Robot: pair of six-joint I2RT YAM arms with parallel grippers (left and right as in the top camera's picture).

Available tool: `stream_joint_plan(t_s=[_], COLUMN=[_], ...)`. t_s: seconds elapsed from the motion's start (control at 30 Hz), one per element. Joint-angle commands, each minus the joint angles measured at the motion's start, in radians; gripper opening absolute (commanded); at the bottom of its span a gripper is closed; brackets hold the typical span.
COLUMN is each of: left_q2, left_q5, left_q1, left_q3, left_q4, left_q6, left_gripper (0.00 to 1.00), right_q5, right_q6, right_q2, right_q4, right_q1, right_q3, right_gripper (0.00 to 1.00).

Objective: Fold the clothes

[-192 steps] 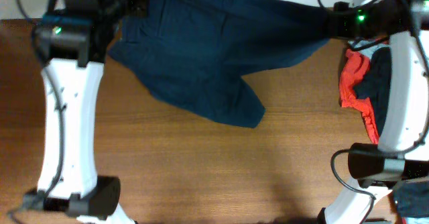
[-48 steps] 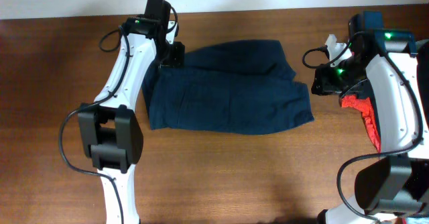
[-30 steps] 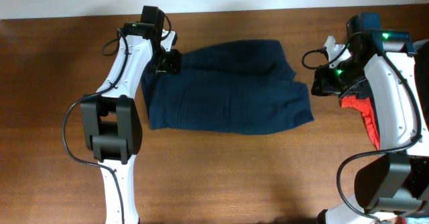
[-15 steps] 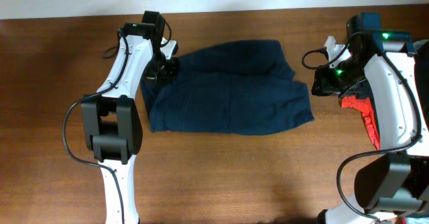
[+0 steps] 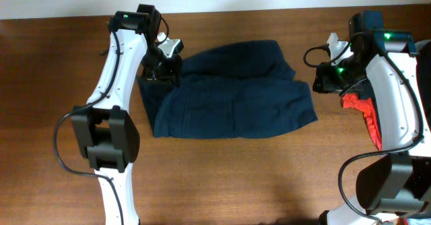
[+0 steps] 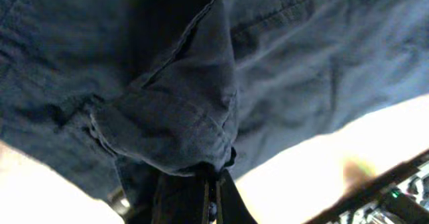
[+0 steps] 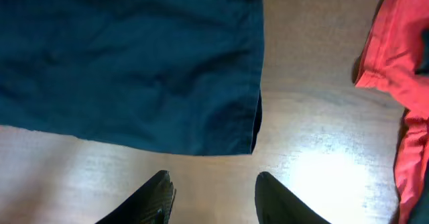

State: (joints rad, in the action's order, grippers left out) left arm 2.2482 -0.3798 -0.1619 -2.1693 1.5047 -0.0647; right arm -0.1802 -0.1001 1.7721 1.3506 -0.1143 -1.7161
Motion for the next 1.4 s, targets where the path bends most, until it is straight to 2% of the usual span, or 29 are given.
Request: stream_joint_plan(t_s=[0.0, 0.17, 0.27, 0.67, 0.83, 0.9, 1.03, 1.13, 1.27, 1.33, 1.37], left_q2=[-0.052, -0.056, -0.072, -0.209, -0.212, -0.212, -0.212, -0.212, -0.212, -0.212, -0.212], left_q5=[-0.032, -0.032, -0.018, 0.004, 0.003, 0.009, 0.000, -0.063, -0.081, -0.085, -0.092], left_q1=[-0.037, -0.138, -0.209, -0.452, -0.587, -0.649, -0.708, -0.753, -0.814, -0.854, -0.871], left_q3=[-0.024, -0.024, -0.024, -0.004, 0.127, 0.249, 0.384, 0.441, 0.468, 0.476, 0.478], left_q4=[0.053, 0.118, 0.151, 0.183, 0.183, 0.182, 0.140, 0.120, 0.138, 0.173, 0.184], left_q6=[-0.020, -0.025, -0.039, 0.054, 0.053, 0.049, 0.048, -0.019, -0.059, -0.090, -0.099], left_gripper=[0.00, 0.00, 0.01, 0.00, 0.00, 0.00, 0.00, 0.01, 0.13, 0.26, 0.45], right_q5=[0.014, 0.005, 0.005, 0.005, 0.005, 0.005, 0.005, 0.005, 0.005, 0.005, 0.005], right_q6=[0.031, 0.030, 0.030, 0.030, 0.030, 0.030, 0.030, 0.030, 0.030, 0.030, 0.030], right_q2=[0.004, 0.006, 0.013, 0.061, 0.061, 0.061, 0.061, 0.061, 0.061, 0.061, 0.061], right_q4=[-0.025, -0.071, -0.097, -0.127, -0.133, -0.134, -0.136, -0.136, -0.135, -0.135, -0.133], right_q1=[-0.005, -0.005, -0.005, -0.005, -0.005, -0.005, -0.005, -0.005, -0.005, -0.005, -0.005], right_q3=[0.005, 0.005, 0.005, 0.005, 0.005, 0.005, 0.005, 0.005, 0.005, 0.005, 0.005], right_gripper=[0.45, 0.36, 0.35, 0.35, 0.35, 0.35, 0.35, 0.35, 0.35, 0.35, 0.35])
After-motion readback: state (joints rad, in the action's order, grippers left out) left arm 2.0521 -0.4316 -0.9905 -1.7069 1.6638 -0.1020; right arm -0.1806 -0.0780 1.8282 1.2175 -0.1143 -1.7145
